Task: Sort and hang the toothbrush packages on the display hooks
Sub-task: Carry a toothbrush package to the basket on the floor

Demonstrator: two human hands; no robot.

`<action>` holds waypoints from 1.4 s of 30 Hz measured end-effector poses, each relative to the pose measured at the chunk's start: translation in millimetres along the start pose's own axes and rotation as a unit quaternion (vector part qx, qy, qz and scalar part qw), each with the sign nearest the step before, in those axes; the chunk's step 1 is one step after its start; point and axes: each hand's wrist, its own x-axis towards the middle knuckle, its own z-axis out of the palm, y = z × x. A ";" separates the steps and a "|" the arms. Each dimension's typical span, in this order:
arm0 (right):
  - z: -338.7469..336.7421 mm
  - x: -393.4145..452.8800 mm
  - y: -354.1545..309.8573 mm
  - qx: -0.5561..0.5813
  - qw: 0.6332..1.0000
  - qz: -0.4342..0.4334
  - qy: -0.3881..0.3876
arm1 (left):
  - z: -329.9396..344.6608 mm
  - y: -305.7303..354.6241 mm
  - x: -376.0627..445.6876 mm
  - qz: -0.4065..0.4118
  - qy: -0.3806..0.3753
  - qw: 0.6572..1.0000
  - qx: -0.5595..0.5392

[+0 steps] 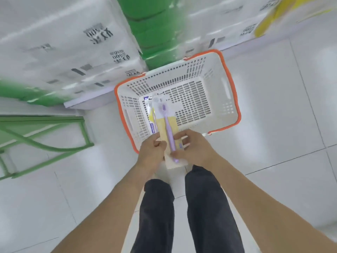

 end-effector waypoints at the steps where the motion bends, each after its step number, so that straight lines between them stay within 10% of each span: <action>1: -0.5 25.0 7.7 0.013 1.000 0.014 -0.010 | 2.8 -8.2 24.2 -0.013 0.002 1.000 -0.019; 13: 40.2 266.5 76.5 0.059 0.986 0.089 0.132 | 9.6 -100.3 192.9 -0.076 0.037 0.995 -0.054; 24: 43.0 335.5 106.7 -0.171 0.966 0.110 0.159 | -3.4 -125.1 212.0 -0.007 0.037 0.997 0.062; 42: 29.0 -57.7 -63.9 -0.367 0.927 -0.074 -0.001 | -94.6 -40.1 -137.3 -0.003 0.014 0.979 0.206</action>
